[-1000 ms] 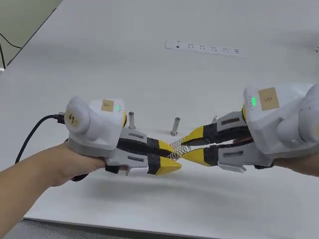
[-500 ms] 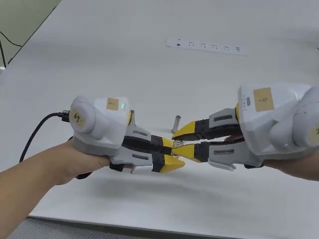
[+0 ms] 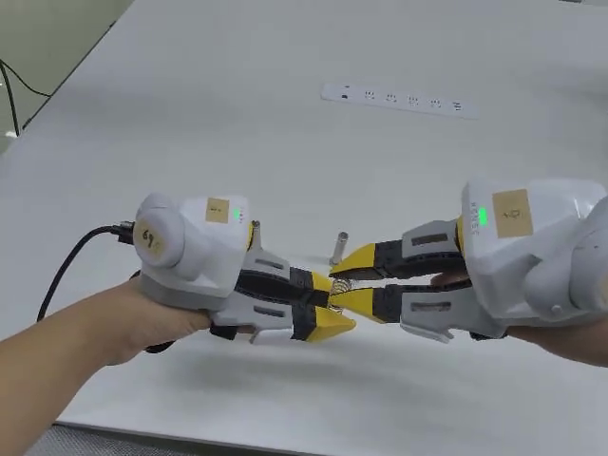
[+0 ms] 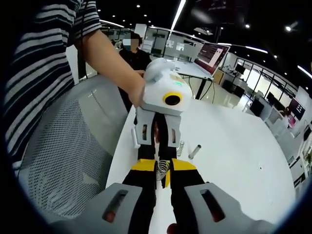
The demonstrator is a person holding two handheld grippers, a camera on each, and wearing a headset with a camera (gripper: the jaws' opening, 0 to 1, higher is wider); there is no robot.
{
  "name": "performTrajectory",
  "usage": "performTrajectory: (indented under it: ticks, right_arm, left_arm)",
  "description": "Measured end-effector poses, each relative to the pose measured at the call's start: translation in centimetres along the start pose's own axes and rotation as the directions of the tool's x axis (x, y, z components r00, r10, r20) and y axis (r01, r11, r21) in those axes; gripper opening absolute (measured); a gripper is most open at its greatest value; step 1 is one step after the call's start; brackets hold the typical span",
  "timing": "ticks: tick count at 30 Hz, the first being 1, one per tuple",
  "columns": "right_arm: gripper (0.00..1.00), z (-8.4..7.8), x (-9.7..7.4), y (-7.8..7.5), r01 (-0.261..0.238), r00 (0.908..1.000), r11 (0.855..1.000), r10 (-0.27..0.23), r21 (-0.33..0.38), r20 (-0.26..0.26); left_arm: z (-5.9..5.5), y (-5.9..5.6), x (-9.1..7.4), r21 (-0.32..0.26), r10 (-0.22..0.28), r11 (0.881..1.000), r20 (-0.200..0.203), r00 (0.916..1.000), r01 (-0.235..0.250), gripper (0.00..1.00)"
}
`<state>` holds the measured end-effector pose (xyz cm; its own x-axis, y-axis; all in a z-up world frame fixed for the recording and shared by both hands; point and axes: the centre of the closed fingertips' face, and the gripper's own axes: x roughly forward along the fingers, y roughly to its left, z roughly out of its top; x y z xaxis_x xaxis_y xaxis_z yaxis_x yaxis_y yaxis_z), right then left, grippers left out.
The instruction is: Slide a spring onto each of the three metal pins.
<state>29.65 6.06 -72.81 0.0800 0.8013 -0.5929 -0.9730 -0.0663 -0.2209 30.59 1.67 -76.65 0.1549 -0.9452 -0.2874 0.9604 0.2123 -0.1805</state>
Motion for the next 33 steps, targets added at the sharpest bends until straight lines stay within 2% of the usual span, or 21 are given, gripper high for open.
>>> performTrajectory:
  ticks: [13,19,25,29,33]
  right_arm:
    - [0.07,0.3,-0.1,-0.4,-0.002,0.9997,0.999,0.001,-0.034,-0.023]
    - [0.07,0.5,-0.2,-0.8,0.01,0.9997,0.999,-0.011,-0.034,-0.02]
    - [0.07,0.3,-0.4,-1.3,0.021,0.9994,0.999,-0.022,-0.035,-0.028]
    - [0.07,0.2,-0.6,-1.6,0.031,0.9991,0.999,-0.032,-0.032,-0.029]
    - [0.07,0.0,-0.7,-1.9,0.044,0.9985,0.999,-0.045,-0.03,-0.031]
  left_arm:
    - [0.1,0.8,-0.6,-0.023,0.024,0.999,0.0,0.9997,-0.024,0.06]
    - [0.1,1.2,-0.9,-0.039,0.045,0.998,0.003,0.999,-0.045,0.12]
    - [-0.3,1.9,-1.8,-0.052,0.075,0.996,-0.01,0.9971,-0.076,0.2]
    - [-0.4,2.1,-2.5,-0.061,0.097,0.993,-0.007,0.9953,-0.097,0.29]
    - [-0.4,2.5,-3.2,-0.071,0.118,0.99,-0.009,0.9929,-0.119,0.35]
